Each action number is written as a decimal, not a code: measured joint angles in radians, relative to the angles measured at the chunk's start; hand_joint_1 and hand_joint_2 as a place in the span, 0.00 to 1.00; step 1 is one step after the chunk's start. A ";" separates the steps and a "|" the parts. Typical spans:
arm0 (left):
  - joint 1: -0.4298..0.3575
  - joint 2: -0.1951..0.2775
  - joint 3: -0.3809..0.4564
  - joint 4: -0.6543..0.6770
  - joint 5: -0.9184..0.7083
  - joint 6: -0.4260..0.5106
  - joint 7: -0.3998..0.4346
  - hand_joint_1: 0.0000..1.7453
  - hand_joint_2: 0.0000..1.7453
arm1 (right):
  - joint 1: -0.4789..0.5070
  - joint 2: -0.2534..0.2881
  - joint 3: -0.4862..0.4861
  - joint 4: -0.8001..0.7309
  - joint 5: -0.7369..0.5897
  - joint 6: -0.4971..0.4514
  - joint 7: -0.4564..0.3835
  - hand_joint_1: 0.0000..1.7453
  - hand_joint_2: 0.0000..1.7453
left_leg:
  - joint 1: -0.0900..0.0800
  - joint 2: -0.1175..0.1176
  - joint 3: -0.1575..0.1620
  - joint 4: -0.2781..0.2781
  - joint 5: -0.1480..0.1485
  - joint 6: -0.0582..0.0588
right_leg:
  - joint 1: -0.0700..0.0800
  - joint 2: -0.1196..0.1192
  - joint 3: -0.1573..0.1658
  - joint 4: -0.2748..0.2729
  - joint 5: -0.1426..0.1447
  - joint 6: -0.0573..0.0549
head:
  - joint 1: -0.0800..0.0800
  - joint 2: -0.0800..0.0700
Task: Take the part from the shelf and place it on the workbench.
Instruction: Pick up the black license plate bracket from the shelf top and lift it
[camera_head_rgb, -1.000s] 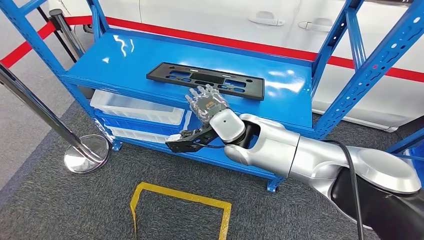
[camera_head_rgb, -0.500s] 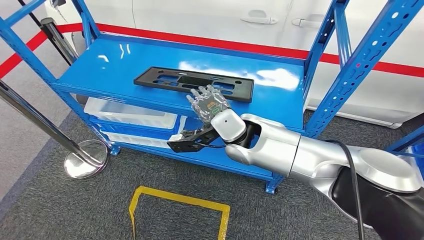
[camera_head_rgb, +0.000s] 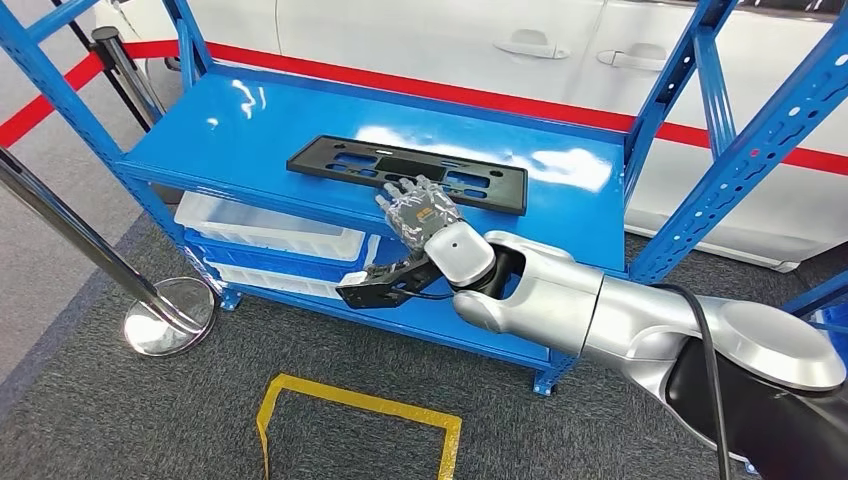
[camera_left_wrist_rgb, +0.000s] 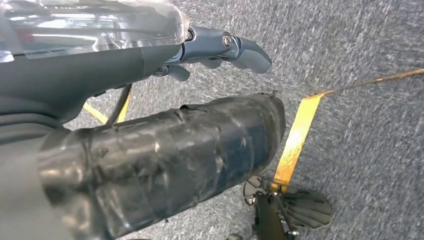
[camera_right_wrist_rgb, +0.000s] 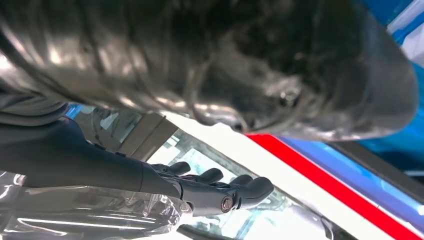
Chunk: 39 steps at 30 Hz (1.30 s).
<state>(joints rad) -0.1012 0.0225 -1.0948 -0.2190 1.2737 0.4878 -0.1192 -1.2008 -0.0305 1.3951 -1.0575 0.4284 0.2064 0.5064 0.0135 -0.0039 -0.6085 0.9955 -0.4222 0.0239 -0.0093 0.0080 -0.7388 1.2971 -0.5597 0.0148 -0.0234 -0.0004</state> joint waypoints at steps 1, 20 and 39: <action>0.000 0.000 0.000 0.000 0.000 0.000 0.000 0.00 0.00 | 0.001 -0.001 0.000 0.000 0.000 0.000 0.000 0.00 0.00 | 0.000 -0.001 0.002 0.003 -0.004 -0.002 | -0.002 -0.001 0.011 -0.033 0.030 0.000 | 0.000 0.000; 0.001 -0.002 -0.001 0.000 0.000 -0.001 -0.001 0.00 0.00 | 0.001 -0.005 -0.001 -0.002 -0.021 -0.001 0.003 0.00 0.50 | 0.000 -0.001 -0.030 0.044 0.004 -0.044 | 0.003 0.004 0.142 -0.264 0.104 -0.039 | -0.009 0.000; 0.000 -0.006 -0.002 0.000 -0.001 -0.001 -0.002 0.00 0.00 | 0.012 -0.028 -0.001 0.002 -0.026 0.004 0.013 0.00 1.00 | -0.003 -0.005 0.001 0.025 -0.034 -0.033 | 0.006 0.004 0.104 -0.257 0.130 -0.033 | -0.005 0.000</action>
<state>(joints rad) -0.1013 0.0167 -1.0964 -0.2190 1.2723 0.4864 -0.1209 -1.1884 -0.0586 1.3943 -1.0551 0.4028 0.2107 0.5191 0.0109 -0.0091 -0.6072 1.0209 -0.4567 -0.0087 -0.0035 0.0118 -0.6349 1.0398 -0.4301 -0.0182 -0.0280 -0.0004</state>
